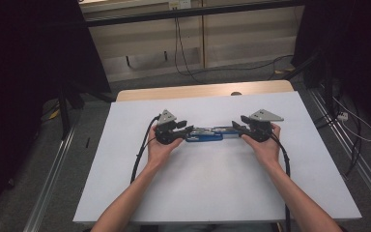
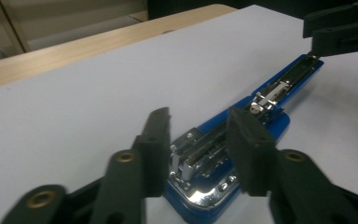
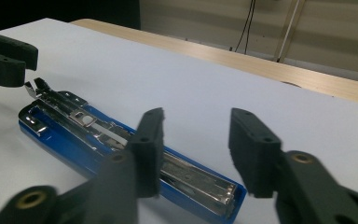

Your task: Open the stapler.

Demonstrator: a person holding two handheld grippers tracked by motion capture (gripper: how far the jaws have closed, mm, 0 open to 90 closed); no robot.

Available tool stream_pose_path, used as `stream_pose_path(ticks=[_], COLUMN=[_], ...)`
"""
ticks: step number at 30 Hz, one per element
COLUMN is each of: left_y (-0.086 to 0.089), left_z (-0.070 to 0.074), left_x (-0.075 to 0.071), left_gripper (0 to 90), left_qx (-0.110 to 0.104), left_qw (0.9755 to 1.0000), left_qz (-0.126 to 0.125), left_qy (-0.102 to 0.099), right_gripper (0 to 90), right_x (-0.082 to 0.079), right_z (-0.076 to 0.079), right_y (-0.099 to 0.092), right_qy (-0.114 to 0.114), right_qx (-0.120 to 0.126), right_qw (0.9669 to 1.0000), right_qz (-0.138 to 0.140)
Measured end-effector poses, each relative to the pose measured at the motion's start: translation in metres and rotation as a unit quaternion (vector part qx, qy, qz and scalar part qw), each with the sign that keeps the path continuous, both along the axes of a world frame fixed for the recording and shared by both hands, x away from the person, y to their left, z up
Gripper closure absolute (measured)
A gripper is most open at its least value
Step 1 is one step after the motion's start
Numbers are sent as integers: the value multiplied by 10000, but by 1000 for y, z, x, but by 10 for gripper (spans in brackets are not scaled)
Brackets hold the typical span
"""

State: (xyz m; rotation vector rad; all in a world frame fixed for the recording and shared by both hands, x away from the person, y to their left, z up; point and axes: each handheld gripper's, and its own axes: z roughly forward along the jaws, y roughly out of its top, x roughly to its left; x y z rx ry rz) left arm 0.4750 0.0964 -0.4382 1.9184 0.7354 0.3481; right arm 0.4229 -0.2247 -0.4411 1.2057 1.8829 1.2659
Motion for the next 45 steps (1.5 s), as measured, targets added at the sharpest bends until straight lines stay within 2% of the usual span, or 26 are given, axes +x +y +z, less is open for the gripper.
stream_pose_path(ticks=[1,3,8,9,13,15,20,28,31,34,37,39,41,43,45], left_y=[0,0,0,1,4,7,14,27,34,40,48,57,60,71,74], left_z=[0,1,3,3,3,4,5,7,8,9,9,10,11,12,12], left_x=[0,-1,-2,-2,-2,-4,-10,-23,-26,-32,-40,-47,-49,-55,-56], left_gripper=[481,400,192,108,51,44,44,43,44,44,44,44,44,44,44], left_qx=[-42,-89,227,283,174,131,33,7,-129,-93,-90,-23,-27,-39,-13], left_qw=[10000,9999,9996,9993,9996,9997,9999,9997,9994,9995,9993,9986,9985,9973,9970], left_qz=[24,63,178,244,203,189,94,213,282,307,370,498,530,730,764], left_qy=[39,118,-45,-58,19,49,141,79,161,73,-4,-158,-155,-88,-84], right_gripper=[447,352,190,139,81,52,44,37,42,42,41,41,41,41,42], right_x=[0,0,1,1,0,-2,-7,-16,-22,-26,-32,-35,-37,-42,-45], right_z=[0,0,-2,-2,0,2,7,9,9,10,11,11,11,11,10], right_y=[0,1,2,3,4,3,2,-4,-7,-9,-12,-14,-16,-20,-21], right_qy=[0,-6,105,116,90,71,-58,-72,-155,-188,-151,-195,-210,-207,-224], right_qx=[9,15,81,90,66,34,55,41,-8,21,42,27,23,44,55], right_qw=[10000,10000,9999,9998,9998,9999,9999,10000,9999,9998,9998,9997,9997,9996,9996], right_qz=[6,-13,78,103,141,129,77,11,-45,-91,-84,-114,-139,-170,-181])
